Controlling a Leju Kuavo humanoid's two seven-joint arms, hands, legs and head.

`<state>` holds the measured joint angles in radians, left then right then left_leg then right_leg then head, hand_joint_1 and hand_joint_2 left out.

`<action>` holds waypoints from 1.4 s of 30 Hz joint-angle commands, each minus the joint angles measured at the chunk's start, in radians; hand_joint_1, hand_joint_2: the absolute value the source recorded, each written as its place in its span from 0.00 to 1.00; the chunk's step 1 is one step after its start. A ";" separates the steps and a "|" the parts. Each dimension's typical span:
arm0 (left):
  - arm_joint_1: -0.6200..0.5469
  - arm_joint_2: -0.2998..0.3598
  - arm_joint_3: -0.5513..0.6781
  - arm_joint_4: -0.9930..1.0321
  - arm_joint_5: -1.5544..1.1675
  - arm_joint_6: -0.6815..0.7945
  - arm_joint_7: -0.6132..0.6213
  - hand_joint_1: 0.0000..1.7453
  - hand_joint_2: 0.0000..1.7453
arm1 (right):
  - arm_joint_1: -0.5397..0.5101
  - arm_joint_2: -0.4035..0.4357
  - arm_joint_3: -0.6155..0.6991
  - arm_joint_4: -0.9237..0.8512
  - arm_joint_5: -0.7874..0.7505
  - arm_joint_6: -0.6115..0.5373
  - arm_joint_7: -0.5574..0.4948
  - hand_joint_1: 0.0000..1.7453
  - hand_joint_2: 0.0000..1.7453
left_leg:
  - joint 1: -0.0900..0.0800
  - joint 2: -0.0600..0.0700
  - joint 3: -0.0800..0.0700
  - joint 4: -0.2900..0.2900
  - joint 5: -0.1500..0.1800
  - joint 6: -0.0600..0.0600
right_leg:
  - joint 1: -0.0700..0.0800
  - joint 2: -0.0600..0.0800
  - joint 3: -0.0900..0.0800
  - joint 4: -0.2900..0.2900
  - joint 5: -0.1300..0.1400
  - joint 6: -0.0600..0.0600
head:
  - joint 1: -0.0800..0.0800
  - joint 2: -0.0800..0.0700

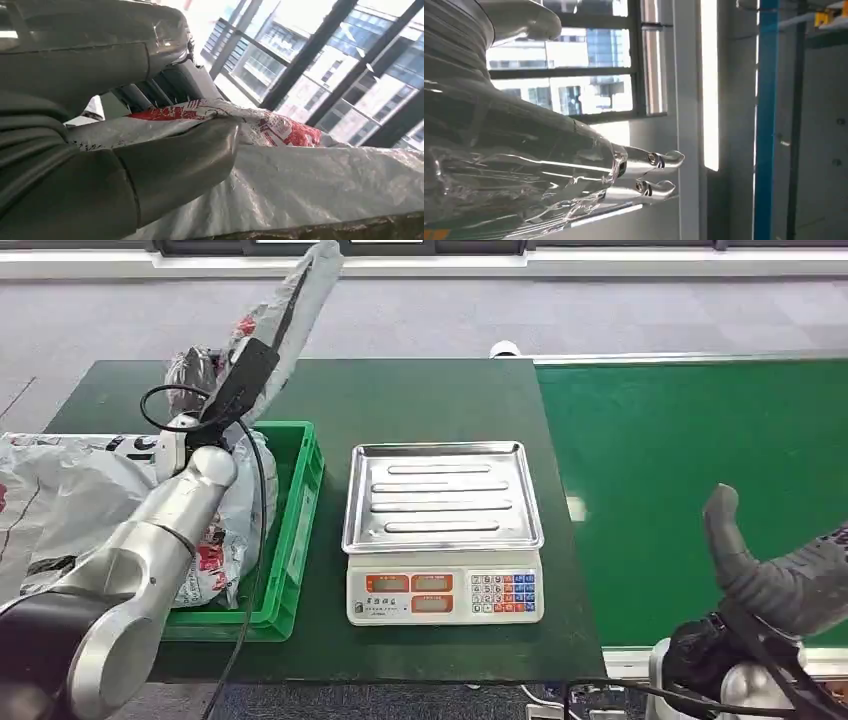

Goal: Moved the parcel from conveyor to table for the left to box.

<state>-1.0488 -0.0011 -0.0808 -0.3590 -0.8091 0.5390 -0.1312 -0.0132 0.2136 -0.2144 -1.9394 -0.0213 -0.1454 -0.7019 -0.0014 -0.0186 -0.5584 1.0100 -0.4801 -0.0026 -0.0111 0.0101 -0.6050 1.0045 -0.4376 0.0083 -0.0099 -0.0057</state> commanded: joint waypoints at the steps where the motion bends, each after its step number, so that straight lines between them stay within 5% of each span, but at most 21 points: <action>1: 0.024 0.044 0.213 0.002 0.009 0.024 -0.058 1.00 1.00 | 0.007 -0.009 -0.076 0.021 0.022 -0.024 0.004 0.00 1.00 | 0.001 0.003 0.003 -0.002 0.000 -0.001 | 0.001 0.001 0.002 -0.002 0.000 -0.001 | 0.000 0.000; 14: 0.212 0.019 0.370 -0.228 0.044 -0.020 -0.252 1.00 1.00 | 0.036 0.012 -0.144 -0.008 0.040 0.011 0.004 0.00 1.00 | 0.001 0.003 0.006 -0.005 0.000 -0.001 | 0.001 0.001 0.006 -0.005 0.000 -0.001 | 0.000 0.000; 22: 0.231 0.007 0.375 -0.288 0.047 -0.040 -0.254 1.00 1.00 | 0.040 0.015 -0.148 -0.011 0.042 0.017 0.004 0.00 1.00 | 0.000 0.001 0.001 -0.001 -0.001 -0.001 | 0.001 0.002 0.000 -0.001 0.000 0.000 | 0.000 0.000; 32: 0.433 0.028 0.344 -0.847 0.077 -0.150 -0.225 1.00 1.00 | 0.077 0.007 -0.182 -0.025 0.015 0.073 0.004 0.00 1.00 | 0.001 0.004 0.002 -0.001 -0.002 -0.001 | 0.001 0.005 0.001 -0.002 0.000 0.000 | 0.000 0.000; 37: 0.393 0.033 0.329 -0.927 0.039 -0.162 -0.179 1.00 1.00 | 0.087 0.022 -0.187 -0.043 0.026 0.083 0.004 0.00 1.00 | 0.001 0.002 0.000 0.001 -0.003 -0.001 | 0.002 0.003 -0.001 -0.001 -0.001 -0.001 | 0.000 0.000; 42: 0.182 0.084 0.287 -0.803 0.003 -0.218 -0.129 1.00 1.00 | 0.086 0.020 -0.179 -0.044 0.038 0.048 0.004 0.00 1.00 | 0.002 0.000 -0.004 0.003 -0.002 -0.002 | 0.002 0.001 -0.003 0.001 -0.001 -0.001 | 0.000 0.000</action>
<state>-0.6387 0.0359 0.2255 -1.2029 -0.7771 0.3772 -0.3070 0.0752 0.2140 -0.3513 -1.9875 0.0096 -0.0683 -0.7019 -0.0014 -0.0170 -0.5582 1.0100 -0.4819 -0.0032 -0.0110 0.0141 -0.6061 1.0043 -0.4382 0.0077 -0.0103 -0.0057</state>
